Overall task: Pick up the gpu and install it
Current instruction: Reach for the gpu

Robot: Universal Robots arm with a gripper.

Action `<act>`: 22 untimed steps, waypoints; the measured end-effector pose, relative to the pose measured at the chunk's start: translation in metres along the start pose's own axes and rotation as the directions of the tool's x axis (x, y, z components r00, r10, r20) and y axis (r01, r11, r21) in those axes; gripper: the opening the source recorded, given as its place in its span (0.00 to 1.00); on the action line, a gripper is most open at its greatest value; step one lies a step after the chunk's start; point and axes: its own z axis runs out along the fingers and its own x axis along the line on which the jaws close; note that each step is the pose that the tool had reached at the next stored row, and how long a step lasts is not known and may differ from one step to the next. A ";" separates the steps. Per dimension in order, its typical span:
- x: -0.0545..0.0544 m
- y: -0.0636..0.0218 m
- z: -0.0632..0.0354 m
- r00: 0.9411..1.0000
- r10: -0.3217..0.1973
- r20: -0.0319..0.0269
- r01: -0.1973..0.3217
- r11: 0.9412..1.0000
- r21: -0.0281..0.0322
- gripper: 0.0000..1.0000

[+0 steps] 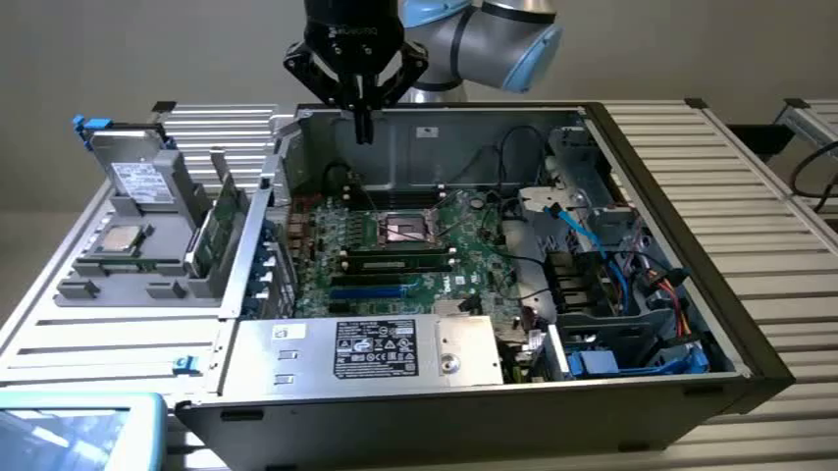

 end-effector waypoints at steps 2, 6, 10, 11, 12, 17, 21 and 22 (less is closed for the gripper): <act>0.000 0.0000 0.0000 1.000 0.000 0.000 0.000 1.000 0.000 0.12; 0.000 0.0000 0.0000 1.000 0.000 0.000 0.000 1.000 0.000 0.12; 0.000 0.0000 0.0000 1.000 0.000 0.000 0.000 1.000 0.000 0.12; 0.000 0.0000 0.0000 1.000 0.000 0.000 0.000 1.000 0.000 0.12; 0.000 0.0000 0.0000 1.000 0.000 0.000 0.000 1.000 0.000 0.12; 0.004 -0.0003 -0.0002 1.000 0.000 0.000 0.000 1.000 0.000 0.12; 0.018 -0.0007 -0.0004 1.000 0.000 0.000 0.000 1.000 0.000 0.12; 0.023 -0.0008 -0.0005 1.000 0.000 0.000 0.000 1.000 0.000 0.12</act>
